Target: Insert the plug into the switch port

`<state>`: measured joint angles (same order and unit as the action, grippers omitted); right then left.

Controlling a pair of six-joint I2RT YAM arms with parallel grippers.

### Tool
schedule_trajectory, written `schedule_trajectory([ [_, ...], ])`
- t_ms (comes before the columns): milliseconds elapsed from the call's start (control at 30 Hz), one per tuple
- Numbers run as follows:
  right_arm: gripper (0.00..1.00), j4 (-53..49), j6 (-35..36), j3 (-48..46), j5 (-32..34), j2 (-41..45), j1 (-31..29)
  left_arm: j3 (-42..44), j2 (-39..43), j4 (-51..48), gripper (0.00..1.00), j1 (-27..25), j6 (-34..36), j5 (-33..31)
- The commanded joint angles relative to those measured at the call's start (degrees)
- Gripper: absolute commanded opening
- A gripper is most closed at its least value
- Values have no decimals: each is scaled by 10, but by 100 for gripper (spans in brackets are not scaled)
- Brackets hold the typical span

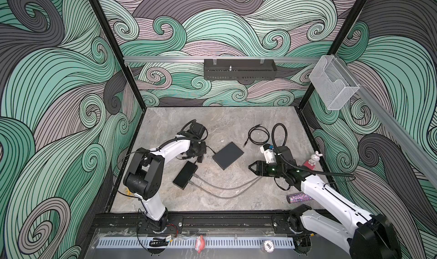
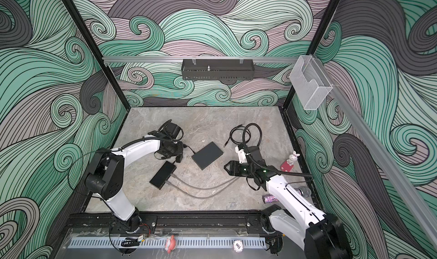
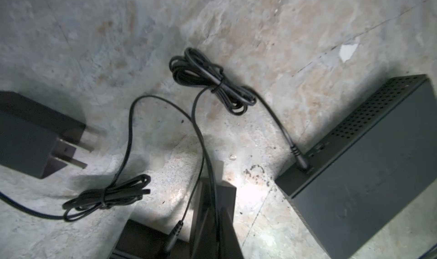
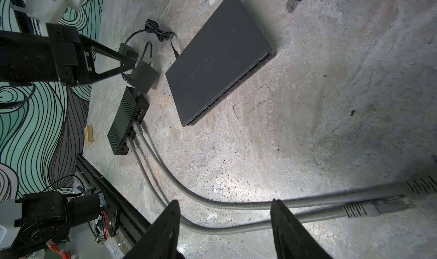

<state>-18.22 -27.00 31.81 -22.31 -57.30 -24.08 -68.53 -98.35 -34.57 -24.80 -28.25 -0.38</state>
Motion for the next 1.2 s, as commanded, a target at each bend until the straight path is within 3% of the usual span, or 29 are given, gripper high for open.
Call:
schedule_trajectory([
  [0,62,-13,5,-5,8,12,3,-55,19,-31,0,7,40,4],
  [200,62,-20,4,-8,10,26,3,-192,-48,-125,0,13,173,44],
  [400,62,-21,0,-13,8,36,4,-382,-185,-304,0,13,291,27],
  [500,62,-32,1,-16,8,47,4,-423,-226,-339,0,13,362,32],
  [667,62,-44,2,-20,4,55,4,-435,-241,-335,0,13,510,18],
  [733,62,-46,3,-20,2,54,4,-419,-233,-321,0,12,602,16],
  [800,62,-51,4,-20,-1,54,3,-377,-214,-282,0,12,694,1],
  [900,62,-62,12,-15,-3,54,4,-314,-187,-189,0,14,768,-33],
  [1167,62,-75,22,-5,-2,41,3,-306,-212,-130,0,53,794,-72],
])
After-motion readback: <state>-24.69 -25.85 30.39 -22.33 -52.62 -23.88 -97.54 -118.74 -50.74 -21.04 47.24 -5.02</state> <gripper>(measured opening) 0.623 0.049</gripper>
